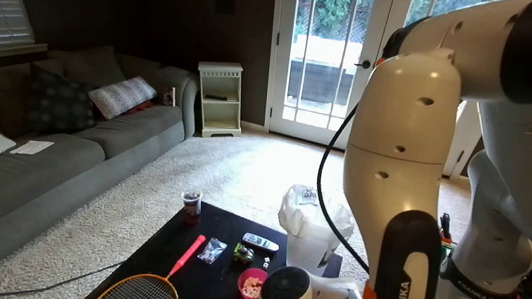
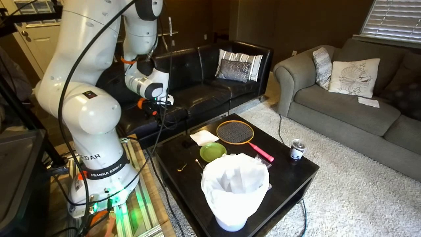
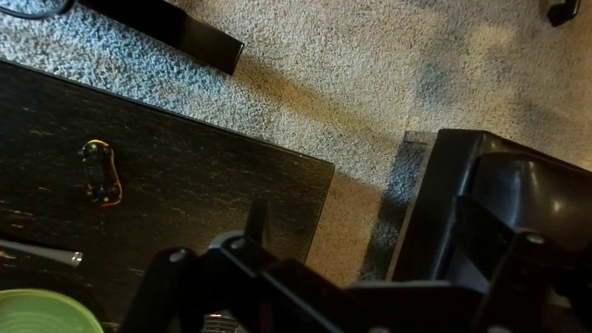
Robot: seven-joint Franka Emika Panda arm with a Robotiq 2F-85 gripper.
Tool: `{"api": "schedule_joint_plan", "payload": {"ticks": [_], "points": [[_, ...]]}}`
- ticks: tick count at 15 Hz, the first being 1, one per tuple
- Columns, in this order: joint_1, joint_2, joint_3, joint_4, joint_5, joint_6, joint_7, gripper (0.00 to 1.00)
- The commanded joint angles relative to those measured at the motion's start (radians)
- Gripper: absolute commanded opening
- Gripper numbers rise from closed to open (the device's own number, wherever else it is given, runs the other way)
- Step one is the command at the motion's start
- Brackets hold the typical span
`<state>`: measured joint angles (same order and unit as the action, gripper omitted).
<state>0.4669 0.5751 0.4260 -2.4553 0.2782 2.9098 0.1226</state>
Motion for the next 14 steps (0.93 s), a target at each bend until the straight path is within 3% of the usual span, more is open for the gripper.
{"api": "schedule_joint_plan", "payload": {"ticks": [1,5,6,7,14], "points": [[0.023,0.209,-0.055,0.115,-0.103,0.128,-0.038,1.0],[0.123,0.372,-0.177,0.249,-0.2,0.226,-0.03,1.0],[0.112,0.407,-0.172,0.28,-0.207,0.225,-0.033,1.0],[0.086,0.321,-0.154,0.191,-0.194,0.204,-0.018,1.0],[0.114,0.413,-0.194,0.288,-0.204,0.196,-0.02,1.0]]}}
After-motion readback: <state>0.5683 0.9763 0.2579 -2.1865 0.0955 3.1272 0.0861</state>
